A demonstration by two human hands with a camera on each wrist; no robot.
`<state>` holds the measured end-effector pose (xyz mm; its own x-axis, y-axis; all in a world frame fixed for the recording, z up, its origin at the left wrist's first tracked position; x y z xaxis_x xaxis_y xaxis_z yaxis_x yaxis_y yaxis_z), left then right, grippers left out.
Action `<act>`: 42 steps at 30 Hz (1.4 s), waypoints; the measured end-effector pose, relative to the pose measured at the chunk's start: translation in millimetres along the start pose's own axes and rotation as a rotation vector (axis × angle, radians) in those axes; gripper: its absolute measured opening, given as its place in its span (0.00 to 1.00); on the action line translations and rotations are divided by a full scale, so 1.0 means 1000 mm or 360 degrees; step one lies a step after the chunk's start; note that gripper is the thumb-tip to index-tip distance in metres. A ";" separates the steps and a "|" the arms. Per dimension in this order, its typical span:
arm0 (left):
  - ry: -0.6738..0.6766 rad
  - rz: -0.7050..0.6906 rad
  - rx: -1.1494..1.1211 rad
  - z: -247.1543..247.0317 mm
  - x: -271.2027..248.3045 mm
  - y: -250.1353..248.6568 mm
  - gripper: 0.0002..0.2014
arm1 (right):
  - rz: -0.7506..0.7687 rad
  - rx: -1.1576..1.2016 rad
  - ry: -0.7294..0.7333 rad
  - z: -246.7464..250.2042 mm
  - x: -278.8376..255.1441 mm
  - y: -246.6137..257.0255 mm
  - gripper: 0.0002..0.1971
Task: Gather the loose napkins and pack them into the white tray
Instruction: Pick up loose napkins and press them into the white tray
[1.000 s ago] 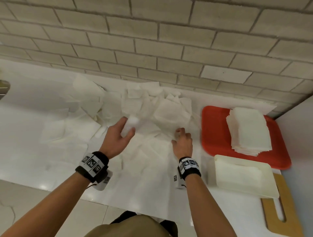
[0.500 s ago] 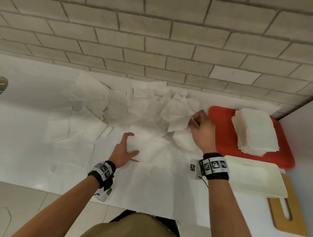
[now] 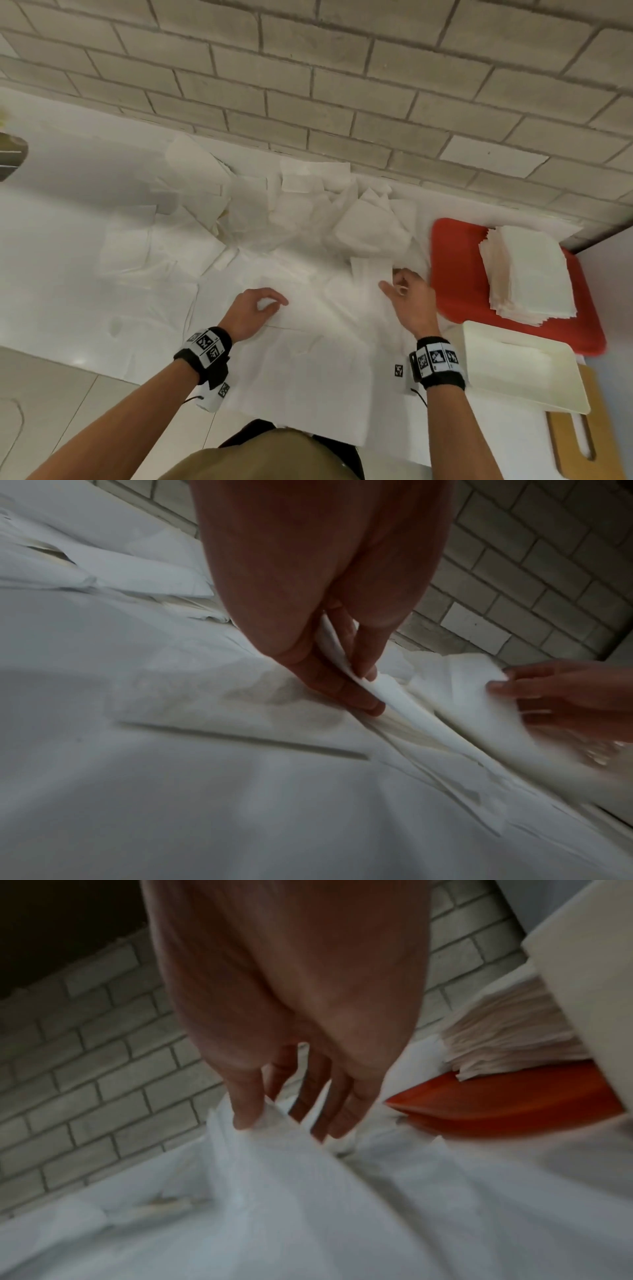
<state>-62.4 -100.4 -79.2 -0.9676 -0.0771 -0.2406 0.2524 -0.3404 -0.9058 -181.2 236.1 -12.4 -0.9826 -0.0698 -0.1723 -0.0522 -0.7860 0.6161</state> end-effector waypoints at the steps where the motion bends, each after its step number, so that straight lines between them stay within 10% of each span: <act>1: 0.0026 0.0014 -0.0021 0.001 0.000 0.000 0.14 | 0.0034 0.0085 -0.0053 0.006 -0.008 0.008 0.13; 6: 0.0041 0.0244 -0.0396 0.003 -0.001 0.002 0.20 | 0.0502 0.0843 0.0663 0.007 -0.053 0.110 0.10; 10: -0.0020 0.0541 -0.0950 0.002 -0.002 0.010 0.41 | 0.0766 0.0517 0.0977 -0.048 -0.045 0.145 0.13; 14: 0.0107 0.0634 -0.1131 -0.003 -0.007 0.006 0.49 | 0.0739 -0.0040 0.1003 -0.129 -0.014 0.134 0.11; 18: -0.0046 0.0398 -0.0606 0.005 -0.005 0.003 0.26 | 0.0683 -0.0250 0.0940 -0.173 -0.004 0.132 0.10; 25: -0.0245 0.0126 -0.0139 0.020 -0.003 0.018 0.12 | 0.0496 -0.0284 0.0291 -0.113 0.017 0.092 0.13; 34: -0.0353 0.0082 -0.0251 0.039 -0.010 0.020 0.26 | 0.0137 -0.0982 0.0514 -0.078 0.023 0.000 0.58; 37: -0.0406 0.0035 -0.0256 0.040 -0.012 0.014 0.30 | 0.0153 -0.0846 0.0473 -0.081 0.022 -0.001 0.53; 42: -0.0389 -0.0134 -0.0151 0.046 -0.014 0.005 0.20 | 0.0258 -0.0098 0.0195 -0.059 0.018 -0.001 0.12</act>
<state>-47.9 -143.6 -64.1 -0.9565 -0.2801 -0.0819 0.1596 -0.2669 -0.9504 -188.3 199.2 -61.0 -0.9479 -0.2698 -0.1693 0.1196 -0.7941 0.5959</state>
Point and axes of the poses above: each hand's wrist, its own x-axis towards the middle knuckle, its own z-axis out of the back of the hand, y = z × x, the point moved 7 cm from there along x, towards the middle knuckle, and after that the axes turned 10 degrees about -x, right-handed, at the moved point
